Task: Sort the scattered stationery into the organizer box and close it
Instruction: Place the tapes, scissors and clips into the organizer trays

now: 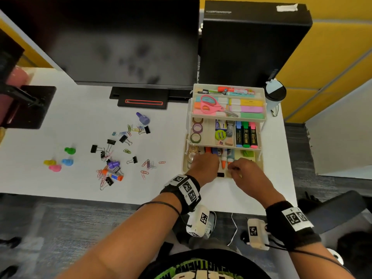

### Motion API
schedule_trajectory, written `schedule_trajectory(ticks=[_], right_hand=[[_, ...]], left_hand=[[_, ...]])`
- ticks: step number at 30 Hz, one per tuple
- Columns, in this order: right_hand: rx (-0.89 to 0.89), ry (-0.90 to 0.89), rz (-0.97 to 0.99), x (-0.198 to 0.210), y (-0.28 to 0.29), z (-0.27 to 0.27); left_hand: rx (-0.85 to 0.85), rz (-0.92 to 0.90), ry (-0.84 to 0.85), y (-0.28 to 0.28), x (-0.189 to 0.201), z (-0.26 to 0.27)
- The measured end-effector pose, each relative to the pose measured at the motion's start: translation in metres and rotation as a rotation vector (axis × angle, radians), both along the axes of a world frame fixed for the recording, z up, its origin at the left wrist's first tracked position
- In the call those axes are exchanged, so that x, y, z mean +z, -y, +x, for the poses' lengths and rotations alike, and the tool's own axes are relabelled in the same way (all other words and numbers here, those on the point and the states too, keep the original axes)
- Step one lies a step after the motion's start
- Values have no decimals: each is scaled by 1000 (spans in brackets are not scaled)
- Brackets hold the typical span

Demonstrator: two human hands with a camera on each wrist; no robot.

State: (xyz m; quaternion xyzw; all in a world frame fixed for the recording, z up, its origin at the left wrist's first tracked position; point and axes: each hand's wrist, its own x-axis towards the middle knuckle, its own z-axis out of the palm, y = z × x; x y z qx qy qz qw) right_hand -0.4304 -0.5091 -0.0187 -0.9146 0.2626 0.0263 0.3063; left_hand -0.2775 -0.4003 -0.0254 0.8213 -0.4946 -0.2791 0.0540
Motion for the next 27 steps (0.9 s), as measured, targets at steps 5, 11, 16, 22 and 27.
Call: schedule_trajectory(ticks=[5, 11, 16, 22, 27], right_hand=[[39, -34, -38, 3, -12, 21], [70, -105, -129, 11, -26, 53], [132, -419, -256, -10, -26, 74], [137, -524, -344, -17, -29, 86], [225, -513, -289, -12, -24, 86]], left_hand=[[60, -136, -214, -20, 1, 22], [169, -279, -309, -74, 21, 77], [255, -292, -300, -110, 28, 104], [234, -251, -304, -123, 23, 102], [200, -245, -306, -122, 18, 96]])
